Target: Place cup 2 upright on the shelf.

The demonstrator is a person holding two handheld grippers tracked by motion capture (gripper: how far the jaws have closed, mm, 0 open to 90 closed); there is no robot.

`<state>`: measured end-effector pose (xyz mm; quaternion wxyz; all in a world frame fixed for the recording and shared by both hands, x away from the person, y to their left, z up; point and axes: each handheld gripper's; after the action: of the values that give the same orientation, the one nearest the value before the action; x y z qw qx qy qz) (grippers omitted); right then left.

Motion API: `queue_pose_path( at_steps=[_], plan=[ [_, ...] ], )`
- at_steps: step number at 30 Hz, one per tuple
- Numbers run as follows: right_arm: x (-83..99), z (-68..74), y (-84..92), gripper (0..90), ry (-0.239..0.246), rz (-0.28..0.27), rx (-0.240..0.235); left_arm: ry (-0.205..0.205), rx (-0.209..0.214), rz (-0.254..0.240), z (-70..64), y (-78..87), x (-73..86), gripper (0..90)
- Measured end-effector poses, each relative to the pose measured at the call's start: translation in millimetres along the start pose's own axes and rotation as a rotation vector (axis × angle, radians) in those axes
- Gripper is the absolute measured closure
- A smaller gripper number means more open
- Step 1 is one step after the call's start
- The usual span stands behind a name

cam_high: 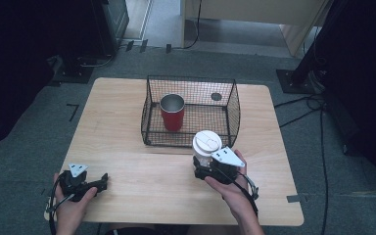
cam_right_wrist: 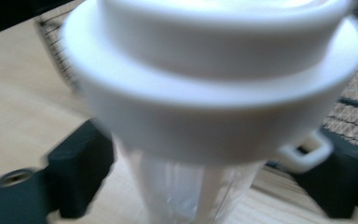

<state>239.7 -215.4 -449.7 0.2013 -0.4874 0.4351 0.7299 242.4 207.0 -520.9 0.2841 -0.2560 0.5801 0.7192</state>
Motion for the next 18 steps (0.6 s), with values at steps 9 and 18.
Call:
queue_pose_path(
  at_steps=[9,18],
  plan=[
    [-3.5,-0.2,-11.4,12.6,-0.073,-0.061,0.020,-0.002,0.000,0.001,0.2,0.0,0.0,1.6],
    [-5.4,2.9,-13.7,16.1,-0.038,-0.105,0.065,-0.002,0.000,0.001,0.1,0.0,0.0,1.6]
  ],
)
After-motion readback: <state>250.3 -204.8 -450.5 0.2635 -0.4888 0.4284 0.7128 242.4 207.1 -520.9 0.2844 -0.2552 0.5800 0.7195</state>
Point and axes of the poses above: each handheld gripper's, and its own axes: y roughly backward along the jaws, x roughly out of its underside, z roughly to its left, and after that the axes turned 15 degrees about -x, right-handed
